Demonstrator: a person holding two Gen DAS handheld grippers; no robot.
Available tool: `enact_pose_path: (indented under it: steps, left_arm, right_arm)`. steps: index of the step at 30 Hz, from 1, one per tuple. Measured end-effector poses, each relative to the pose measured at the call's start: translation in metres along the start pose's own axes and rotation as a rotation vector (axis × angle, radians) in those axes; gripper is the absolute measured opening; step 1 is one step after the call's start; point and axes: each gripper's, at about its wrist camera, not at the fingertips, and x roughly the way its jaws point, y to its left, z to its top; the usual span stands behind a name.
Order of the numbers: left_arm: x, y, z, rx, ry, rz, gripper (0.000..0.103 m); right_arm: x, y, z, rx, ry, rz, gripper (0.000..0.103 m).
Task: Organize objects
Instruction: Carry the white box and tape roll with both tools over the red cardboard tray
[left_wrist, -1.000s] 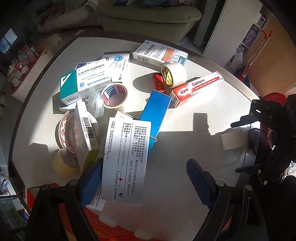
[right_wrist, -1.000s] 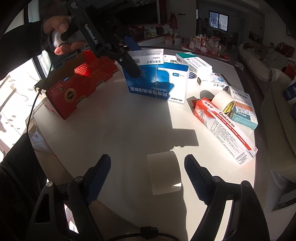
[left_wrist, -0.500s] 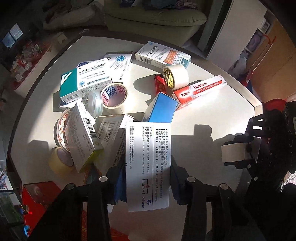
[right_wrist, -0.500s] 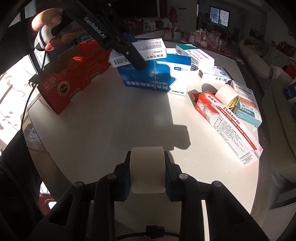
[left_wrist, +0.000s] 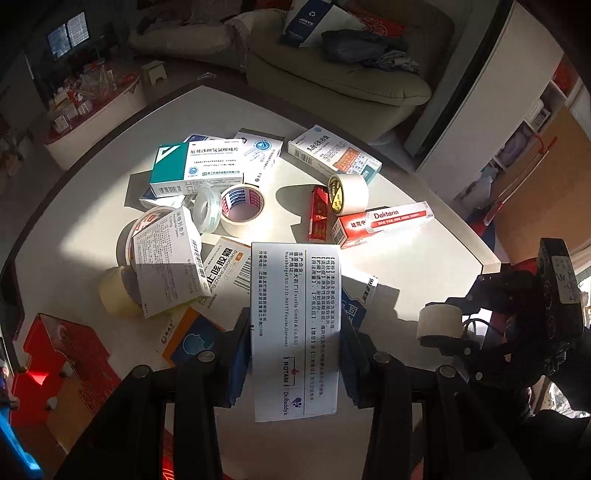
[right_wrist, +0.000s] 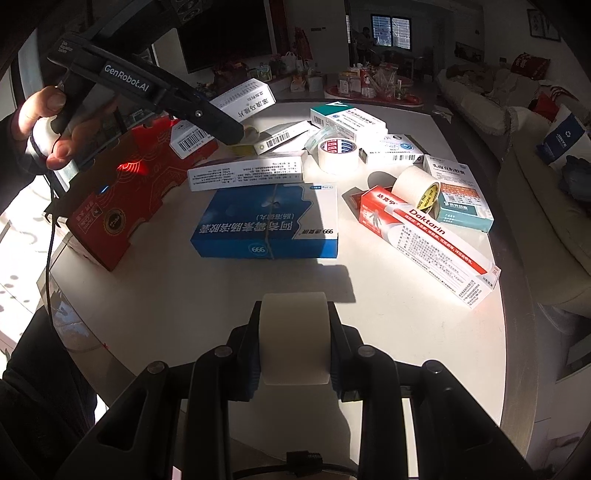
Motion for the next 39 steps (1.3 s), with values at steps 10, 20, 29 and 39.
enact_pose_path:
  steps: [10,20,29,39]
  left_arm:
    - [-0.03,-0.035,-0.07,-0.257,-0.192,0.041,0.045]
    - [-0.056,-0.053,-0.139,-0.427,-0.311,0.047,0.045]
    - [-0.12,-0.035,-0.174,-0.551,-0.479,0.16,0.045]
    - [-0.13,-0.005,-0.227,-0.717,-0.482,0.251,0.045]
  right_arm:
    - [-0.016,0.003,-0.004,0.16,-0.068,-0.018,0.028]
    - [-0.024,0.024,-0.012,0.2,-0.066,-0.057,0.028]
    - [-0.052,0.054,0.014,0.173,-0.136,-0.044,0.028]
    - [-0.058,0.104,0.04,0.122,-0.16,0.033,0.028]
